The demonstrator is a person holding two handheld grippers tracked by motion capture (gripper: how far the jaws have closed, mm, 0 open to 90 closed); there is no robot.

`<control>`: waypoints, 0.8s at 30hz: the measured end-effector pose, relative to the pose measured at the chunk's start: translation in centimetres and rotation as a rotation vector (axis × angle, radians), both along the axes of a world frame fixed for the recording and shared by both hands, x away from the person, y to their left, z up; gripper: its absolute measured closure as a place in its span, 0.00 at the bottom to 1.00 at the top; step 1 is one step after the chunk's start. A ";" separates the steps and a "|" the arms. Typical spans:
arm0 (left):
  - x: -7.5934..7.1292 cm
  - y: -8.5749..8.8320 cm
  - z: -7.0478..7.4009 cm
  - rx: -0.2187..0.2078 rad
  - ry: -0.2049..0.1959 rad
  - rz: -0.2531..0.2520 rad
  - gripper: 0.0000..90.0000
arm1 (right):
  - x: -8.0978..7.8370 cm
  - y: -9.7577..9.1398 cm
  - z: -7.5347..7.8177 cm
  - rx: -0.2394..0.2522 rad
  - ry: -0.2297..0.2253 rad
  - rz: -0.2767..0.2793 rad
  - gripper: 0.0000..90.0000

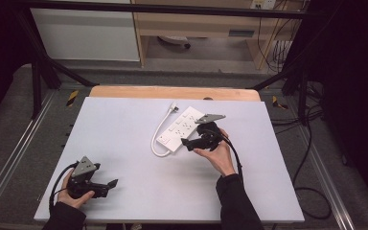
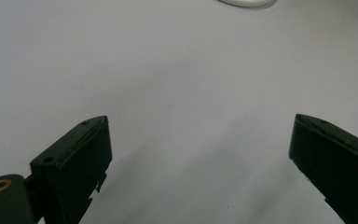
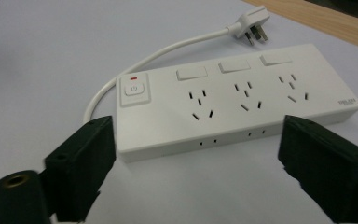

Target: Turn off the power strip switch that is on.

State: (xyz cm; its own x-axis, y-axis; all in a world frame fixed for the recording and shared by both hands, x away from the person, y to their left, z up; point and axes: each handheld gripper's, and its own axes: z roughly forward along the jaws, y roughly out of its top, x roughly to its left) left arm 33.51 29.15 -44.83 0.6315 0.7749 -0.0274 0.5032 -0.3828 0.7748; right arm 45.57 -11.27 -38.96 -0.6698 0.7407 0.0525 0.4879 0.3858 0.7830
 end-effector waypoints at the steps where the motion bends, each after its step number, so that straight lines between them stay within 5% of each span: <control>1: 0.0 0.0 0.0 0.000 0.000 0.001 0.06 | -0.2 -0.1 0.1 -0.001 0.006 -0.003 0.10; 24: 0.0 -0.1 0.0 0.002 0.001 0.001 0.06 | -5.7 -6.6 -1.1 0.029 0.003 0.016 0.02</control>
State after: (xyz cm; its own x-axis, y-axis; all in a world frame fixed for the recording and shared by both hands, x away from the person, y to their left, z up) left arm 33.49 29.09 -44.81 0.6310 0.7753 -0.0259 0.5039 -0.3842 0.7736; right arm 39.82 -17.83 -40.07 -0.6811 0.7283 0.0754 0.4842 0.3707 0.7925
